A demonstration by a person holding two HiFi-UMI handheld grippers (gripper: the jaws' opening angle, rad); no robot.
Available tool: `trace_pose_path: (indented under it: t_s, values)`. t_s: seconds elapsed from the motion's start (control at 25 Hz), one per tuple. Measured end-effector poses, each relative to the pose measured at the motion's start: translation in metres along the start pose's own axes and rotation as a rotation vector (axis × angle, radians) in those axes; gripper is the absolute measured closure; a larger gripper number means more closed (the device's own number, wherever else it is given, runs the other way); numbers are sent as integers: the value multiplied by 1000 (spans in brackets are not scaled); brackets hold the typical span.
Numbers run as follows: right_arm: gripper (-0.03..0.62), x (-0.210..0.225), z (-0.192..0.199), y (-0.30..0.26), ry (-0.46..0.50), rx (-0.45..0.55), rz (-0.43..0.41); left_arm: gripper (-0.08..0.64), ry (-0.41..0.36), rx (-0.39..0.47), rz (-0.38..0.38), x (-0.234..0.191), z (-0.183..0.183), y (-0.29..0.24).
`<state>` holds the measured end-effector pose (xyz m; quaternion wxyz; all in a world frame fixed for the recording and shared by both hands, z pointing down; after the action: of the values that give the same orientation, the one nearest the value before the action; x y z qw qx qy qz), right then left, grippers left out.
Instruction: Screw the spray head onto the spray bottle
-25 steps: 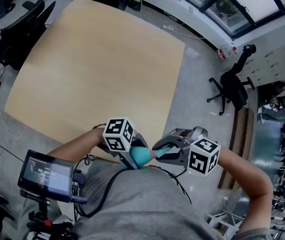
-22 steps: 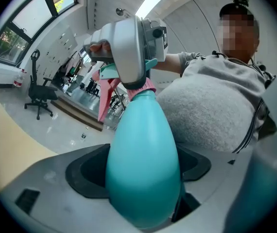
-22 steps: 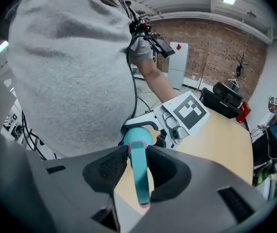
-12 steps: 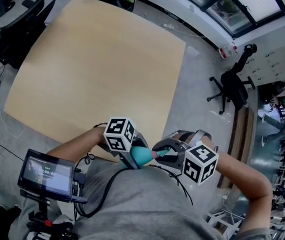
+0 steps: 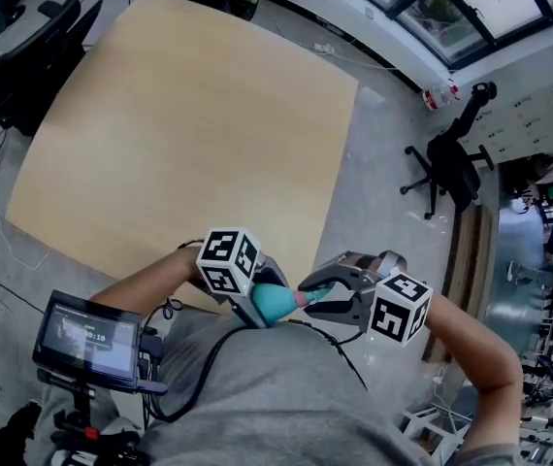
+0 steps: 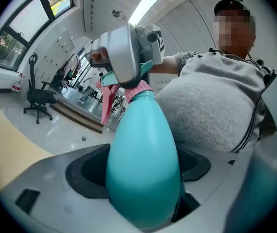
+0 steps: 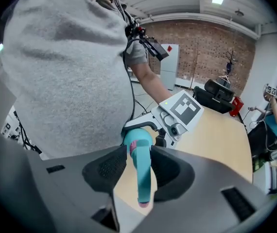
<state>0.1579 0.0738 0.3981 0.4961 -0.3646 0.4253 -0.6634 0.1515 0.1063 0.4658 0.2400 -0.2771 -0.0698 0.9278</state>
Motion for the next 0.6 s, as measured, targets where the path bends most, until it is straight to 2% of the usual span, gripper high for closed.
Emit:
trace_pose_path:
  t_s: [0.44,0.6]
  values:
    - [456,3,11,2,-72,103,-8,170,-12,-7,-13,0,5,0]
    - [479,5,10,1,-69,116,-11,170,-7,-11,-12,0,5,0]
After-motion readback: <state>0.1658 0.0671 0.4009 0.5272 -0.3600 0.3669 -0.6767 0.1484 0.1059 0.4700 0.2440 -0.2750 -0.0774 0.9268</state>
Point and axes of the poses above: the fingertips, and each gripper's own axes: y backward along the fingers, x to its right, z out of its underside, the point moved 1 cm from there along y, backward along the fingers, and after that the axes turned 11 degrees about -x, right-handed, at the moved point
